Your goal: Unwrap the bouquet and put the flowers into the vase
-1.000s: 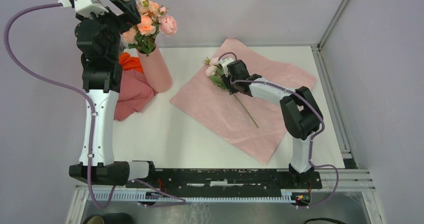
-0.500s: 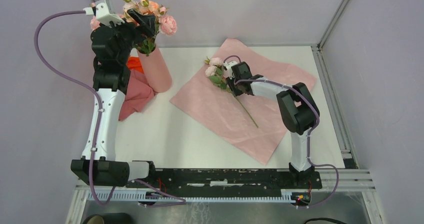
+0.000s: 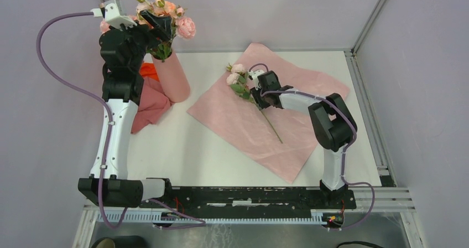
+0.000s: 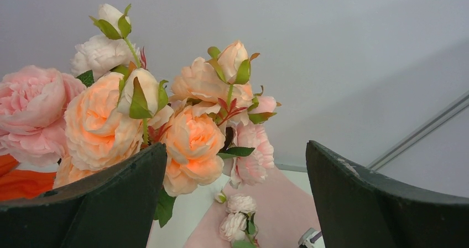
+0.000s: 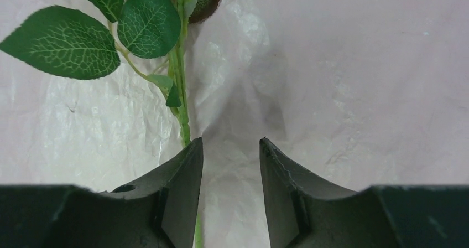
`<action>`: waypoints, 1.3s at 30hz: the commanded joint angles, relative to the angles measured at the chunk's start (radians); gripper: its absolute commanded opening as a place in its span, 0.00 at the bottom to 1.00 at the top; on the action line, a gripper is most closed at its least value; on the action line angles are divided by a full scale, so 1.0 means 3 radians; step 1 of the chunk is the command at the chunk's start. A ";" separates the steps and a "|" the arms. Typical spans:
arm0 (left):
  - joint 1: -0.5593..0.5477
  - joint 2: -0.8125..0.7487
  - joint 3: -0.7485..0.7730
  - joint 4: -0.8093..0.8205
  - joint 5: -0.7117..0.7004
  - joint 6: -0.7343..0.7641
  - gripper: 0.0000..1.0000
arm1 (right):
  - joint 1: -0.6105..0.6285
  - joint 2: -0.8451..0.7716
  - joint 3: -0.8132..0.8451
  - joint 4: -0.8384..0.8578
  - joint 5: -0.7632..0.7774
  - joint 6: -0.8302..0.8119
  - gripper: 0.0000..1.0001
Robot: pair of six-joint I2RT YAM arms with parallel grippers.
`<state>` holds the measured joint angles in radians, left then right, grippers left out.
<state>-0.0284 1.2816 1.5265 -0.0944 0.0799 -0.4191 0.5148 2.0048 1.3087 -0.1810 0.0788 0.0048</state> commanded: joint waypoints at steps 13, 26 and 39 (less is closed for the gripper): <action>-0.0013 -0.0106 0.0061 0.0124 -0.0017 -0.0018 1.00 | 0.0075 -0.0247 -0.0102 0.0242 -0.0064 0.0033 0.49; -0.0016 -0.0083 0.0063 0.0125 0.0007 -0.0030 1.00 | 0.0092 -0.0054 -0.0113 0.0233 -0.0049 0.0021 0.46; -0.0017 -0.0135 0.0030 0.0161 0.0091 -0.0066 1.00 | 0.0090 -0.0342 -0.0213 0.0356 -0.0146 0.0012 0.00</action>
<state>-0.0303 1.2800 1.5261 -0.0944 0.0818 -0.4191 0.5407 1.9903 1.2610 -0.1196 0.0456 0.0097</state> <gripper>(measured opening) 0.996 0.016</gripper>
